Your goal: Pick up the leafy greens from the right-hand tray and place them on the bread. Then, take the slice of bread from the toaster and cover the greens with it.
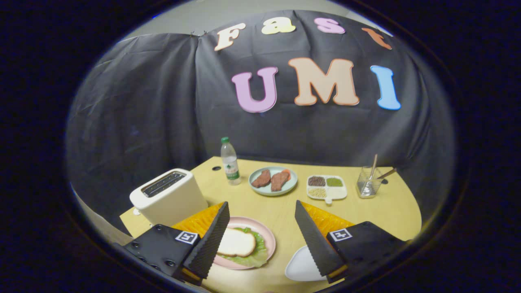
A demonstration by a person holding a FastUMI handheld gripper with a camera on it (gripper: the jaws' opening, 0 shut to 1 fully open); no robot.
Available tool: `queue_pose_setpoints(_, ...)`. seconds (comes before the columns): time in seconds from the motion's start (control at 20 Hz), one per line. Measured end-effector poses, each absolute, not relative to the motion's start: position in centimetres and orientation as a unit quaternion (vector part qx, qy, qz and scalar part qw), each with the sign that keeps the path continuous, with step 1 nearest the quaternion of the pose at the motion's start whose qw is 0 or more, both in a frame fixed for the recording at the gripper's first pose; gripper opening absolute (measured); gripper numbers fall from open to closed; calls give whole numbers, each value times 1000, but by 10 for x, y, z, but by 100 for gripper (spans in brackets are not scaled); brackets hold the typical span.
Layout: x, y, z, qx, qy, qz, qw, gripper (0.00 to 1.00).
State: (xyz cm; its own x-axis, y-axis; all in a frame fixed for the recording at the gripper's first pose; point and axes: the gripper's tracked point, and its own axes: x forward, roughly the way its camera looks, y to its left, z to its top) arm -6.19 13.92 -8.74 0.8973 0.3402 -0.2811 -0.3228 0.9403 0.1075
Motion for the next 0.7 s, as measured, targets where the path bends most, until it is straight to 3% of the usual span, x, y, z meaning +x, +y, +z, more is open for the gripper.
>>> queue_pose_setpoints(0.3, -48, 122, -35, 11, 67, 143, 987, 100)
queue_pose_setpoints(0.7, -26, 115, -15, 14, 44, 131, 990, 100)
